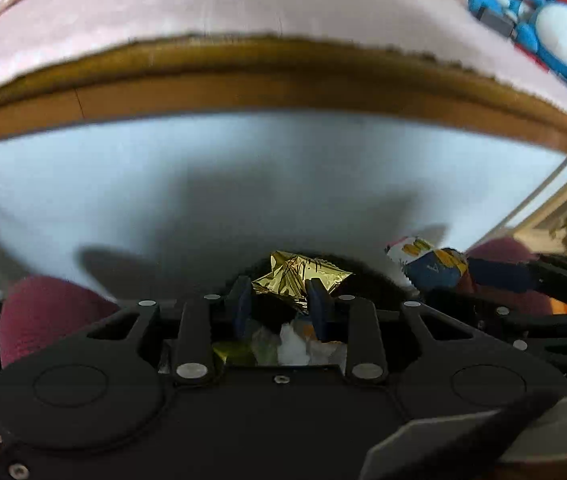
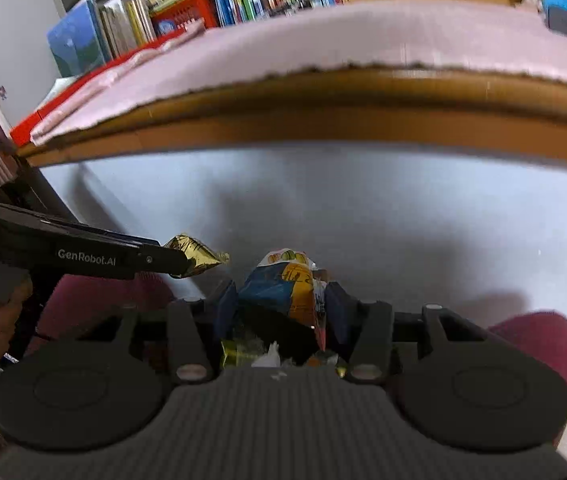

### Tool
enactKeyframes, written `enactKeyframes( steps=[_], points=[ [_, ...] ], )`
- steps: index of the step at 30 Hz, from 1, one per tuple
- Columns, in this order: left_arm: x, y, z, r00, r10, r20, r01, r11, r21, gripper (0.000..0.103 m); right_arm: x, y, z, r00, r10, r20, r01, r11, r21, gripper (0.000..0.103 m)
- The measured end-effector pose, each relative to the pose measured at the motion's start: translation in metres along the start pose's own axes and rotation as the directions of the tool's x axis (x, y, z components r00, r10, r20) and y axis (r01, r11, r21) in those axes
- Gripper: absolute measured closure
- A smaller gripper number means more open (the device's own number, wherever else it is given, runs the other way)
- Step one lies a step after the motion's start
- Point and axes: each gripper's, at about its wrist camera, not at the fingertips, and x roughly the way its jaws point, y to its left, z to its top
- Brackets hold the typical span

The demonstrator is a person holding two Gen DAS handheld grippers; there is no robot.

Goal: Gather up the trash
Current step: 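Carry the gold foil and snack packet down past the bed edge over the bin, then open both tools to drop the gold foil and snack packet into the bin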

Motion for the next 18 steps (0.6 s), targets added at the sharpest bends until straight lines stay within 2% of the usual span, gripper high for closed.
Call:
enactKeyframes(
  steps=[7,18],
  points=[
    [0.024,0.002,-0.011,0.996,0.019,-0.084,-0.019,1.000,0.002,0.074,0.017,-0.002,-0.013,0.998,-0.009,-0.066,0.010,1.000,0.011,0.048],
    [0.044,0.005,-0.015,0.988,0.025,-0.152,-0.027,1.000,-0.009,0.073,0.030,0.001,-0.017,0.994,-0.004,-0.113,0.006,1.000,0.020,0.046]
  ],
)
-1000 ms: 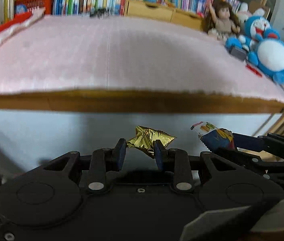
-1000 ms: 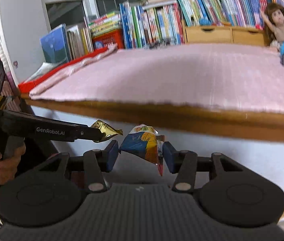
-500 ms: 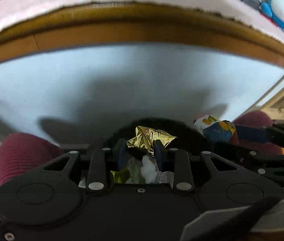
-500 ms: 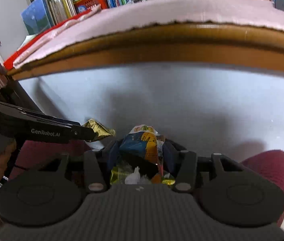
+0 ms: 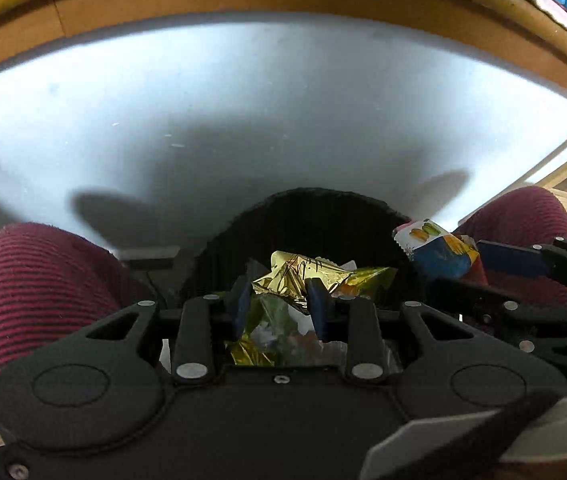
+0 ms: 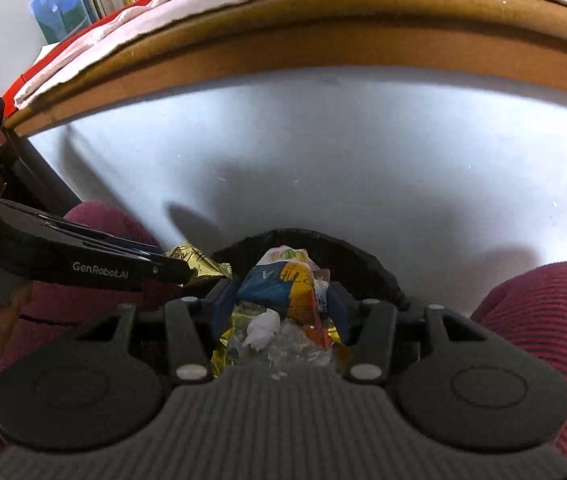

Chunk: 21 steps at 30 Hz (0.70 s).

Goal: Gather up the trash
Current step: 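Open both tools to drop the gold foil and snack packet into the bin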

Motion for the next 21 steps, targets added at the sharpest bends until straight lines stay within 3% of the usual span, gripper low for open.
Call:
enactKeyframes(
  steps=[15,21],
  points=[
    [0.013,-0.004,-0.004,0.999,0.009,-0.034,-0.009,1.000,-0.010,0.072,0.009,-0.001,0.002,1.000,-0.002,-0.024,0.002,1.000,0.004,0.041],
    [0.014,-0.003,-0.004,0.999,0.012,-0.033,-0.012,1.000,-0.009,0.067,0.010,-0.001,0.002,1.000,0.001,-0.022,-0.001,1.000,0.007,0.033]
  ],
)
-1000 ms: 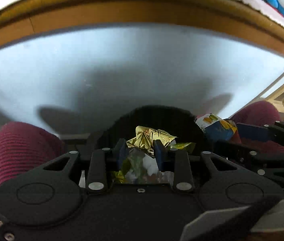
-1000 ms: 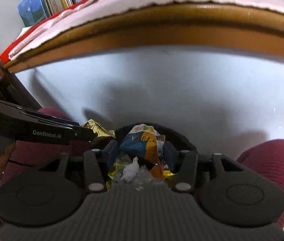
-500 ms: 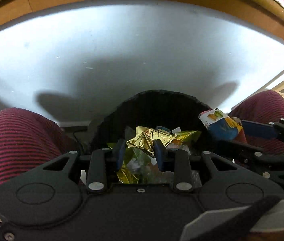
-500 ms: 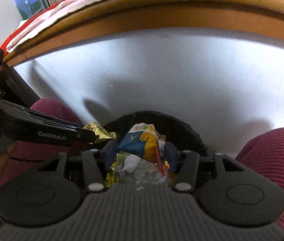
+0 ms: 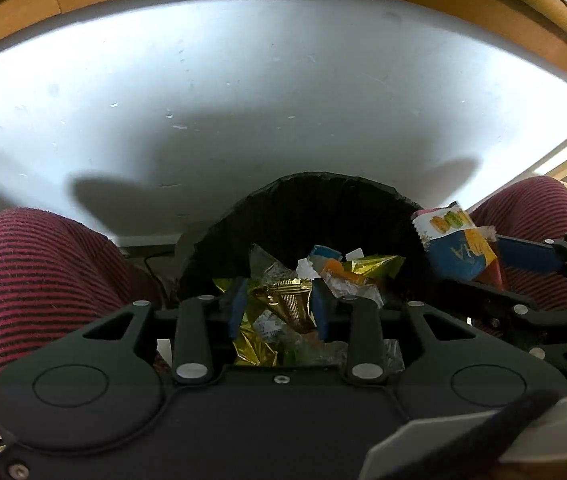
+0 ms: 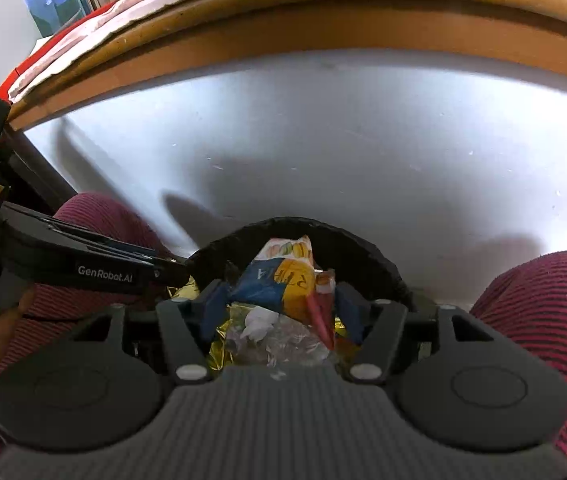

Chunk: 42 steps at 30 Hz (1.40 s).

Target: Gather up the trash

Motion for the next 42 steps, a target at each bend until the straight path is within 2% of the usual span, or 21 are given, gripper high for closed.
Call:
enactKeyframes(
  steps=[6,27,42],
  points=[
    [-0.001,-0.001,0.000,1.000,0.008,0.001,-0.008,1.000,0.003,0.057,0.000,-0.002,0.000,1.000,-0.001,-0.003,0.001,1.000,0.001,0.022],
    [0.000,0.004,0.002,1.000,0.015,-0.009,-0.015,0.999,-0.028,0.032,0.001,-0.008,-0.001,1.000,-0.008,-0.008,0.009,0.999,0.050,0.008],
    [0.002,0.002,0.001,0.999,0.033,-0.014,-0.034,0.999,-0.027,0.032,0.004,-0.009,-0.003,1.000,-0.010,-0.021,0.011,0.998,0.059,0.001]
  ],
)
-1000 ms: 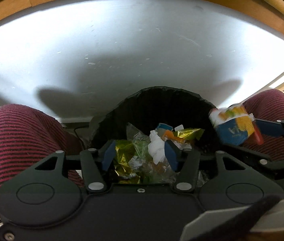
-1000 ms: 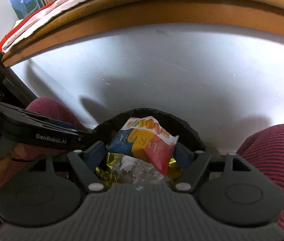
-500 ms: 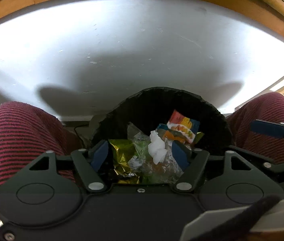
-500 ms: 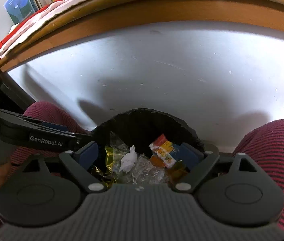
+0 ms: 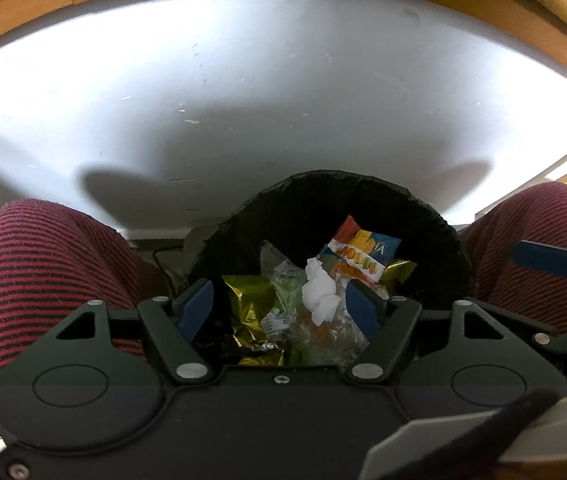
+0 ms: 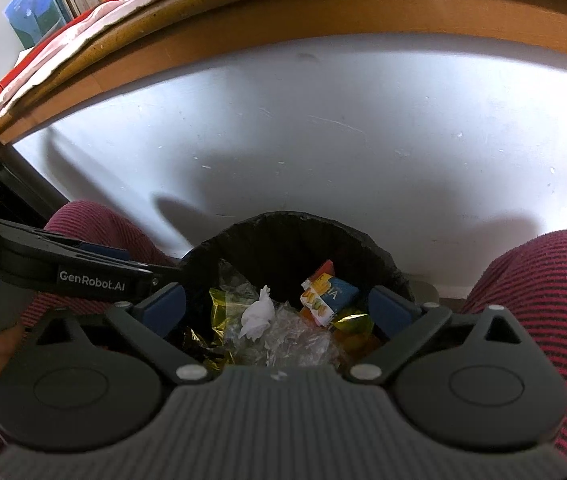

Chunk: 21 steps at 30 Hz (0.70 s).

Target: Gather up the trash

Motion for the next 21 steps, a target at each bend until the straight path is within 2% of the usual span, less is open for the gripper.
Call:
enactKeyframes(
  steps=[21],
  points=[
    [-0.0010,-0.0021,0.0007,1.000,0.016,0.017,-0.017,1.000,0.023,0.025,0.0003,-0.0007,-0.0018,1.000,0.002,-0.005,-0.003,1.000,-0.003,0.001]
  ],
)
